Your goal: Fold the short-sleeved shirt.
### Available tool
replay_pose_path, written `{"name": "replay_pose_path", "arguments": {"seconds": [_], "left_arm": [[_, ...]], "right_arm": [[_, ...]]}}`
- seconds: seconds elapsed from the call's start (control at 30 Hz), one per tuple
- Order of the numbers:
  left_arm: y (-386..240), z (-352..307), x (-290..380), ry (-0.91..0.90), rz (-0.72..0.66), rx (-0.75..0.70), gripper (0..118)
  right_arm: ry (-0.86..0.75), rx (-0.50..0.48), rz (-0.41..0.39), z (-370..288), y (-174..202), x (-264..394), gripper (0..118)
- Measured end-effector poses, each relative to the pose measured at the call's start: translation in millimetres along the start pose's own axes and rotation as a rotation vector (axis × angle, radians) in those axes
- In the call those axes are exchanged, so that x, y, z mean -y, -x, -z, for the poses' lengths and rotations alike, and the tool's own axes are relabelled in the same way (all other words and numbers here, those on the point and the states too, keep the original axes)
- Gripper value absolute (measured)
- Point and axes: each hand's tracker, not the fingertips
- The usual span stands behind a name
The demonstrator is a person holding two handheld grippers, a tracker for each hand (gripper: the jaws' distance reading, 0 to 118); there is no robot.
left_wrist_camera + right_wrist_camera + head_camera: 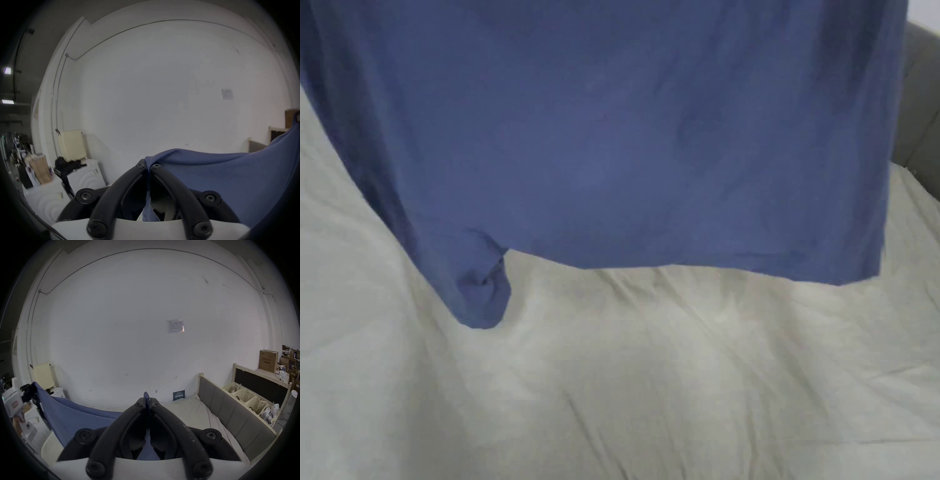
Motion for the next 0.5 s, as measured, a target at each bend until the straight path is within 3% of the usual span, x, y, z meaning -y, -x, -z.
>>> {"name": "replay_pose_path", "arguments": {"seconds": [0.3,0.5], "left_arm": [[-38.0,103.3,-17.5,-0.089,0.116,-0.133,3],[-53.9,139.6,-6.3,-0.158,0.103,-0.169,3]], "right_arm": [[-0.09,0.087,0.074,125.5,17.4,-32.6,6],[-0.118,0.111,0.092,177.7,20.4,-30.3,6]]}}
